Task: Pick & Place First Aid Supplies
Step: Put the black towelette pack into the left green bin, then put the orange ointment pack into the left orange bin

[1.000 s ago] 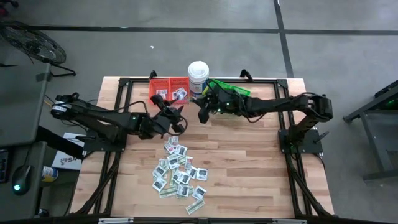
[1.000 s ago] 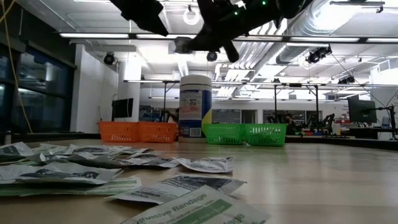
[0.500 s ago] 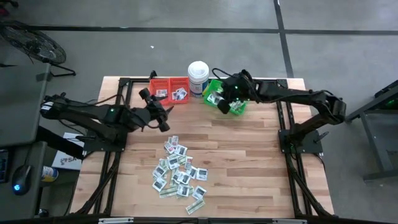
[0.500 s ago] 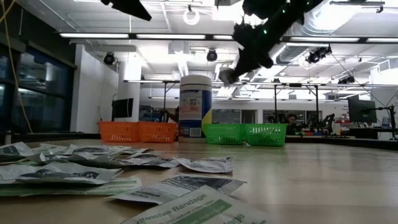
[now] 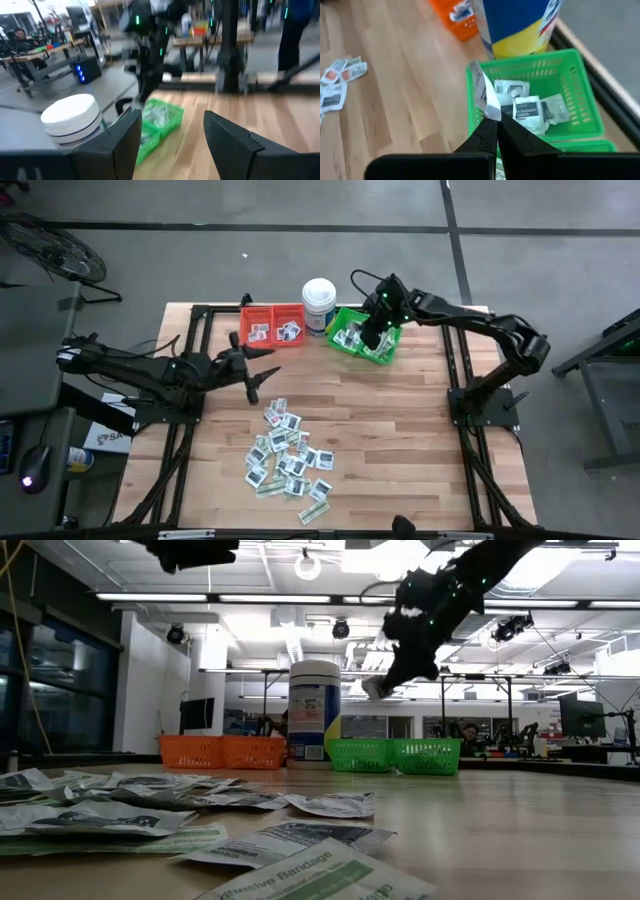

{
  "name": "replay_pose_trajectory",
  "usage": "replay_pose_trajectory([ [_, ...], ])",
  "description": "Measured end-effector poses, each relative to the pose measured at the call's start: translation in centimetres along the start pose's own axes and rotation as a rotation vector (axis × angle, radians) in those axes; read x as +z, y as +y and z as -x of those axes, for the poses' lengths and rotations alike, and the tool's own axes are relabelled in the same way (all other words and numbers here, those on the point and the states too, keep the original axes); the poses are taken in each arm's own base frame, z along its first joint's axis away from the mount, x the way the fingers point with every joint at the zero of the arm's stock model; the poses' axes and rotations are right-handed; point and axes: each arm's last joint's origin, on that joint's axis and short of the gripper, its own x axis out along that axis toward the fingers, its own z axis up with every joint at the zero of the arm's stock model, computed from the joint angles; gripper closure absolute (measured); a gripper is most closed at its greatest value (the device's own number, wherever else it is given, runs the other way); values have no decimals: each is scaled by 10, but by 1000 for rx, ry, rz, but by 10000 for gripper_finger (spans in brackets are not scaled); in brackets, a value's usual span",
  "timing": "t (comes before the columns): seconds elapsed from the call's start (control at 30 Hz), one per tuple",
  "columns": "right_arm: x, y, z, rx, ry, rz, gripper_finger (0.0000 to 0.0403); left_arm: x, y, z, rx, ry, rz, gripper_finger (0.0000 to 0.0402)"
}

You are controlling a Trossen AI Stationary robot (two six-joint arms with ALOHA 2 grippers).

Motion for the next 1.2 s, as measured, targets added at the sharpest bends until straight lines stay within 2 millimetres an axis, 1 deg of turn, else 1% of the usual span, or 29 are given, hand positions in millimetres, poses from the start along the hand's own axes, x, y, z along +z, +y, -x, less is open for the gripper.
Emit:
replay_pose_trajectory([
  [0.1,-5,-11,-13,12,37,-5,403,-15,-1,2,6,-74,67,193],
  [0.17,-7,-17,-20,12,55,-8,403,-24,-1,2,7,-90,98,193],
  [0.3,-11,-27,-32,33,67,-17,403,-37,-2,2,4,-83,148,193],
  [0.47,-10,-36,-49,40,28,-40,403,-49,-4,3,1,-58,177,193],
  [0.67,-11,-36,-60,44,30,-62,402,-51,-3,3,7,-55,182,193],
  [0.8,-12,-37,-60,5,37,-60,392,-51,-3,3,9,-54,180,193],
  [0.97,-12,-38,-60,-12,40,-66,366,-51,-3,3,12,-52,174,193],
  [1.2,-11,-36,-58,-6,35,-99,314,-52,-3,3,12,-45,169,193],
])
